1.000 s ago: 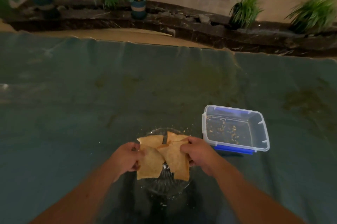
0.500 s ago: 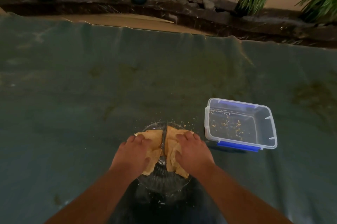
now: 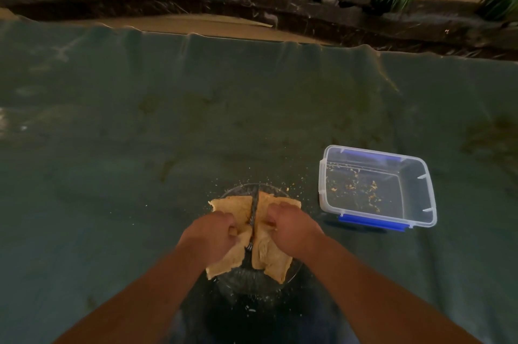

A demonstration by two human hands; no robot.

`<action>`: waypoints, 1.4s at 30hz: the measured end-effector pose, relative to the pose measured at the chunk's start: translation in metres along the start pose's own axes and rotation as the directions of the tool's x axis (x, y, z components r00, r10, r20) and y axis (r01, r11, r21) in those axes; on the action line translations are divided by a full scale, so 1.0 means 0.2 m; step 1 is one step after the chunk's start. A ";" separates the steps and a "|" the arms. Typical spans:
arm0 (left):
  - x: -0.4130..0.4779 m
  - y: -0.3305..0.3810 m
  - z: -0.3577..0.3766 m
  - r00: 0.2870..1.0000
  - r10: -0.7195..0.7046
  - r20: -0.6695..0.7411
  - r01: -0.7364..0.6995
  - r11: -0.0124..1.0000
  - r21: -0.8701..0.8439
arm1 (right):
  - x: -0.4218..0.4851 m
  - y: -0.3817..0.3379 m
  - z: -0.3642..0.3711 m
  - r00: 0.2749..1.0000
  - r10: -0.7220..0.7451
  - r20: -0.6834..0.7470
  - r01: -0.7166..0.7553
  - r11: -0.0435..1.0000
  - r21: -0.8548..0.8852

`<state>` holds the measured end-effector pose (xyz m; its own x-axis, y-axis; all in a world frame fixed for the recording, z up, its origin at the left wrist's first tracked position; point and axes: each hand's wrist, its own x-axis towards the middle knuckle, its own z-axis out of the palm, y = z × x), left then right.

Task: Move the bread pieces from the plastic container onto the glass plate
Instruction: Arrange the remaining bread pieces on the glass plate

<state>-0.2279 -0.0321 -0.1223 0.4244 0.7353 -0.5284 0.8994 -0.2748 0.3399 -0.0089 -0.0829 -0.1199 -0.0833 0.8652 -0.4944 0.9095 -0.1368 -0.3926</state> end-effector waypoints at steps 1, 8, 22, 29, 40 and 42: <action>-0.01 0.00 0.00 0.999 -0.033 0.008 0.034 0.996 -0.087 | 0.00 0.00 -0.01 1.000 -0.002 0.018 0.002 1.000 0.012; -0.11 0.01 0.07 0.995 0.001 0.102 -0.021 0.980 0.197 | -0.10 -0.03 0.08 0.990 -0.108 0.091 0.115 0.990 -0.076; -0.05 0.06 0.18 0.980 0.158 -0.117 -0.134 0.972 0.195 | -0.15 -0.01 0.18 0.998 -0.052 -0.045 0.043 0.981 -0.189; -0.03 0.08 0.14 0.976 0.160 -0.147 -0.129 0.971 0.202 | -0.09 0.01 0.12 0.998 -0.057 -0.038 0.047 0.974 -0.221; -0.22 -0.06 0.22 0.903 0.429 -0.015 -0.384 0.823 0.419 | -0.29 0.03 0.24 0.944 -0.319 0.083 0.327 0.876 -0.354; -0.20 -0.03 0.20 0.884 0.466 -0.035 -0.400 0.793 0.460 | -0.28 0.05 0.23 0.949 -0.305 0.074 0.310 0.874 -0.373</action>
<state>-0.2467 -0.0837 -0.1346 0.7906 0.5436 -0.2818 0.5917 -0.7968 0.1230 -0.0131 -0.1538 -0.1321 -0.3870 0.8274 -0.4069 0.9213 0.3290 -0.2074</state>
